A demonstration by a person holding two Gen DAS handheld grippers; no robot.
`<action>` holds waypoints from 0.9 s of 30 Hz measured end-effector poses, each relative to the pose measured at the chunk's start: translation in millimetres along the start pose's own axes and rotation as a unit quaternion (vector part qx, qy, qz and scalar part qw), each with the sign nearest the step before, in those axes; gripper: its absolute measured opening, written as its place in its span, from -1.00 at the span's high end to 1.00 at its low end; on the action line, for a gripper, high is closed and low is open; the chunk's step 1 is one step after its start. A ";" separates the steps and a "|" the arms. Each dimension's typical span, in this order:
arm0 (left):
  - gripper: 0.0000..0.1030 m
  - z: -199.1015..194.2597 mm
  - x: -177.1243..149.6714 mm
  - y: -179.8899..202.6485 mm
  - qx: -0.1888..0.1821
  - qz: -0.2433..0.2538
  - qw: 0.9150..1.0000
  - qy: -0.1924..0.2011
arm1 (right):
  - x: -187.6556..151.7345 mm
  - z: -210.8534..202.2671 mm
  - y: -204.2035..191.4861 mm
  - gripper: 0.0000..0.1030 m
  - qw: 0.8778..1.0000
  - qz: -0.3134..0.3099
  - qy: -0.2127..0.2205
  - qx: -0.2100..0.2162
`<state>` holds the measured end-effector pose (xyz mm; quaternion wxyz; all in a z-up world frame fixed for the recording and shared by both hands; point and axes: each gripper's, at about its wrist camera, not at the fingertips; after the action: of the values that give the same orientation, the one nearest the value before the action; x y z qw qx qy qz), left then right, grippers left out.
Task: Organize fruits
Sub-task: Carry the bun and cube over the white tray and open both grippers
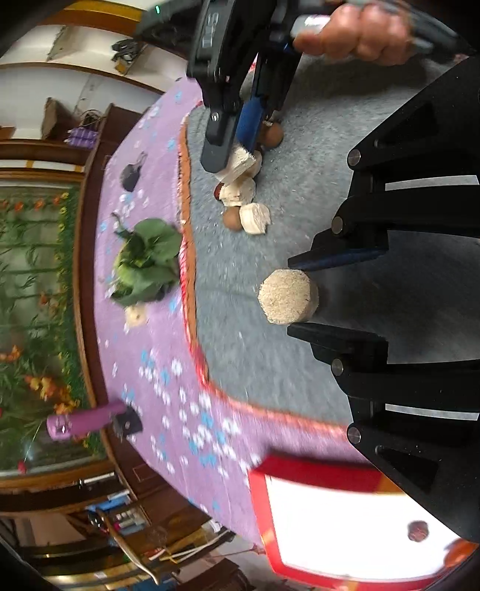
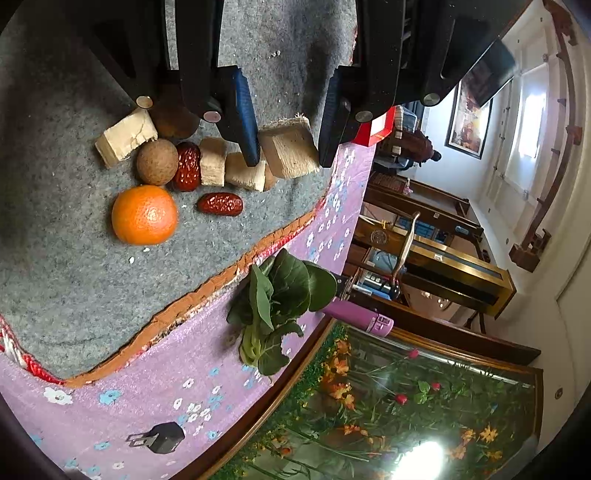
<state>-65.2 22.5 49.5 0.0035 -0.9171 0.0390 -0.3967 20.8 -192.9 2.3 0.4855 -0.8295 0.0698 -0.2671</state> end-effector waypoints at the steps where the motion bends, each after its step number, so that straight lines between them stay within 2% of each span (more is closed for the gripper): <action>1: 0.46 -9.2 -3.7 -5.2 0.005 -0.003 1.000 0.005 | 0.1 1.1 -0.9 0.38 1.000 -0.001 -0.001 -0.002; 10: 0.46 -78.3 -44.1 -58.9 0.036 -0.045 0.998 0.037 | -9.1 14.3 -14.2 0.38 0.998 -0.046 -0.015 -0.027; 15: 0.45 -113.5 -73.3 -105.0 0.083 -0.073 0.993 0.047 | -26.7 31.5 -22.0 0.38 0.997 -0.051 -0.044 -0.032; 16: 0.45 -116.8 -78.3 -114.4 0.093 -0.078 0.992 0.043 | -34.0 37.5 -26.4 0.38 0.997 -0.048 -0.055 -0.021; 18: 0.45 -120.8 -87.0 -131.3 0.111 -0.089 0.989 0.039 | -45.2 48.9 -39.6 0.39 0.996 -0.046 -0.073 0.001; 22: 0.45 -121.8 -100.9 -158.4 0.140 -0.105 0.984 0.027 | -76.4 84.8 -88.7 0.39 0.990 -0.088 -0.110 0.024; 27: 0.45 -120.5 -113.2 -176.1 0.151 -0.118 0.981 0.019 | -119.3 134.8 -144.3 0.39 0.977 -0.130 -0.159 0.049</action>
<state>-218.0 209.3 56.4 0.0947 -0.8965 -0.1296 -0.4129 -32.2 30.3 27.1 0.4914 -0.8388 -0.1298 -0.1952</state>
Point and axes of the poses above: each gripper's, at about its wrist camera, not at the fingertips, and z roughly the way its jaws point, y to its right, x to its top, and after that the axes turned 4 degrees about y, right-handed
